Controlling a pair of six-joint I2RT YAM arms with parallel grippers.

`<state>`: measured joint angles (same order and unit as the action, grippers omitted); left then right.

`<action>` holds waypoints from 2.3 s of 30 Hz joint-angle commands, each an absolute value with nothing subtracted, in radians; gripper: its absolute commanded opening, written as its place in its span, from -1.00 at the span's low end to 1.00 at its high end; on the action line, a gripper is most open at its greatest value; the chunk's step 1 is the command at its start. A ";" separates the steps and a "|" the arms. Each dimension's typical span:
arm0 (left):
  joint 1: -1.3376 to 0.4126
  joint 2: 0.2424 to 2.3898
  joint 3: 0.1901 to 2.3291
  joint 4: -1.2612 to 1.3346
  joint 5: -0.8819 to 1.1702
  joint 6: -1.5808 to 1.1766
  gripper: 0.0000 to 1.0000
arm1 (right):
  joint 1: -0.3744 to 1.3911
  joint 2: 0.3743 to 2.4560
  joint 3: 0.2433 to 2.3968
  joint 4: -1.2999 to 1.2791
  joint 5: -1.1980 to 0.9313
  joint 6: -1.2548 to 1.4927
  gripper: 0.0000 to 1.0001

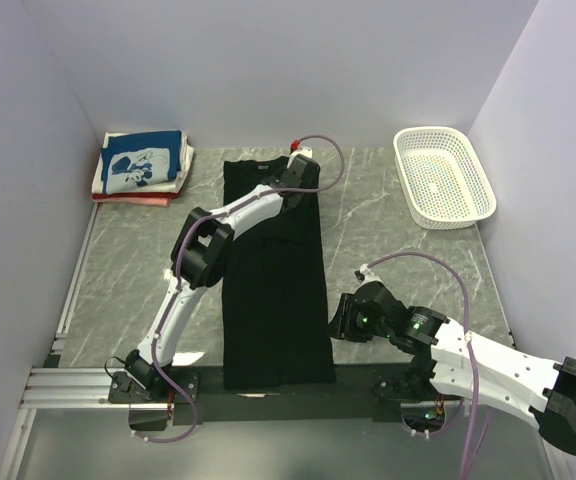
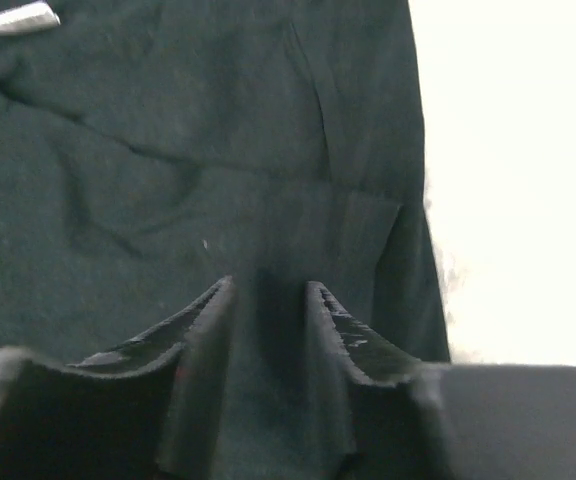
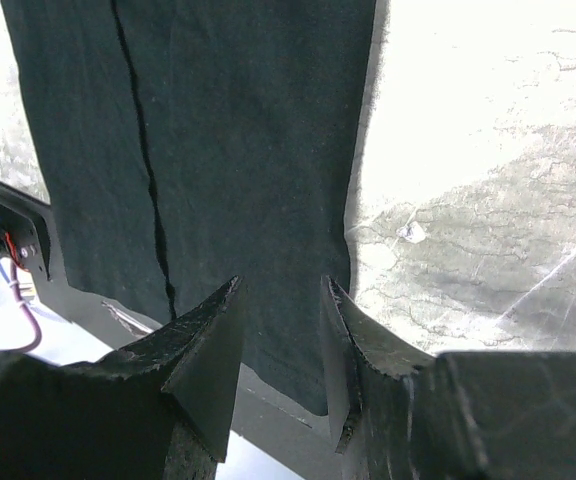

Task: Fold and stack the t-shirts
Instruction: Fold the tshirt

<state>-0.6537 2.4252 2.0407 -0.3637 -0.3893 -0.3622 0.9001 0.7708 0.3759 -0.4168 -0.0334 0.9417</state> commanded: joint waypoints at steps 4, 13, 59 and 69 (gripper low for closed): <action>-0.638 2.441 2.094 -0.318 -0.358 -0.344 -0.56 | 0.902 0.756 0.393 -0.422 -0.005 0.937 -0.15; -0.608 2.390 2.054 -0.295 -0.321 -0.360 -0.99 | 0.902 0.759 0.387 -0.414 -0.003 0.940 -0.15; 0.052 1.620 1.180 -0.252 -0.215 -0.661 -0.17 | 0.894 0.937 0.462 -0.307 -0.037 0.856 -0.15; -0.056 1.548 1.256 -0.230 -0.134 -0.637 0.16 | 0.879 0.986 0.553 -0.321 -0.014 0.819 -0.14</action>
<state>0.0246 1.5784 1.1648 -0.2642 -0.1917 -0.6559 0.8909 0.9676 0.4721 -0.3447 -0.0429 0.8497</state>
